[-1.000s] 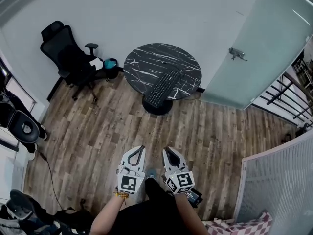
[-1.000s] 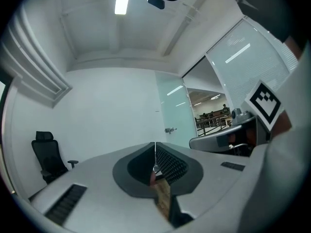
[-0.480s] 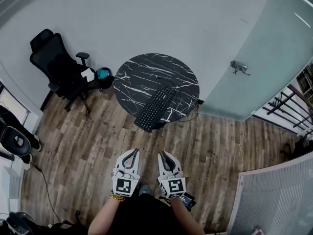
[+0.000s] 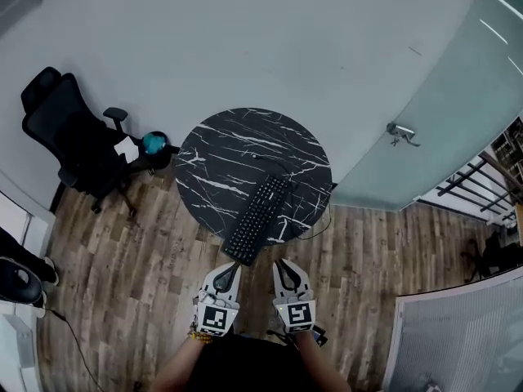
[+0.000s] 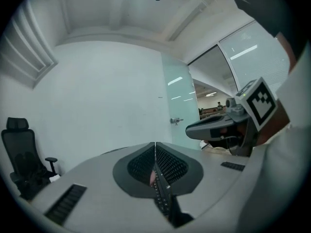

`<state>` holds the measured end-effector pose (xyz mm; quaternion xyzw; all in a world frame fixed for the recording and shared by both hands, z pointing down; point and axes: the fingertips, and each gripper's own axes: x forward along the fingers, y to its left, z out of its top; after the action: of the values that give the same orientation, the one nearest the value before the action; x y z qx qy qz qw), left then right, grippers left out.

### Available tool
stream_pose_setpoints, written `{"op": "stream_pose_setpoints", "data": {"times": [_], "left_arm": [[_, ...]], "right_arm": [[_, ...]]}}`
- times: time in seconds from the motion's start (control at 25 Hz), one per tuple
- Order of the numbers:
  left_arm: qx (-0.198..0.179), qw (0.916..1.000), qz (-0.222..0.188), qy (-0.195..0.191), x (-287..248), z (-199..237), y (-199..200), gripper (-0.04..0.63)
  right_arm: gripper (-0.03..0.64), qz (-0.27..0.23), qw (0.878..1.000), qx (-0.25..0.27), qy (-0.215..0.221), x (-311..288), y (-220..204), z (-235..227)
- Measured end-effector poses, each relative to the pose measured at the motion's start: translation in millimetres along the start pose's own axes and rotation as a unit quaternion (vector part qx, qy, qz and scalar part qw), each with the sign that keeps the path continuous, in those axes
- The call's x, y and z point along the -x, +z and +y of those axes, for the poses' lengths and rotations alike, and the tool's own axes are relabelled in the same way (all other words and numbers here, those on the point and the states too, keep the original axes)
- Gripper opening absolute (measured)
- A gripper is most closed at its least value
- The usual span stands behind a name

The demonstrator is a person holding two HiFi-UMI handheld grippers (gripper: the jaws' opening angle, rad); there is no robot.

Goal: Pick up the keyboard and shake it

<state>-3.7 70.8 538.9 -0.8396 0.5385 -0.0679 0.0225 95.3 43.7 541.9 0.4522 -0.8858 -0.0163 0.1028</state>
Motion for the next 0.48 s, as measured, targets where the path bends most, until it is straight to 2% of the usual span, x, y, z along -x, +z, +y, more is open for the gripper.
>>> {"op": "stream_pose_setpoints", "data": {"times": [0.12, 0.24, 0.28, 0.32, 0.36, 0.48], "left_arm": [[-0.005, 0.9994, -0.002, -0.035, -37, 33, 0, 0.018], [0.007, 0.9975, -0.009, -0.069, -64, 60, 3, 0.02], [0.014, 0.997, -0.009, -0.075, -74, 71, 3, 0.02], [0.015, 0.9967, -0.007, -0.08, -85, 81, 2, 0.018], [0.009, 0.9965, -0.006, -0.082, -94, 91, -1, 0.018], [-0.021, 0.9958, 0.003, -0.089, -117, 110, -8, 0.02]], "right_arm": [[0.04, 0.046, 0.998, -0.03, 0.012, -45, -20, -18], [0.042, 0.093, 0.994, -0.062, 0.017, -74, -47, -26], [0.066, 0.105, 0.991, -0.082, 0.018, -86, -56, -29], [0.135, 0.116, 0.988, -0.1, 0.019, -97, -66, -32], [0.169, 0.128, 0.985, -0.116, 0.022, -106, -76, -34], [0.186, 0.166, 0.969, -0.18, 0.032, -123, -112, -34]]}}
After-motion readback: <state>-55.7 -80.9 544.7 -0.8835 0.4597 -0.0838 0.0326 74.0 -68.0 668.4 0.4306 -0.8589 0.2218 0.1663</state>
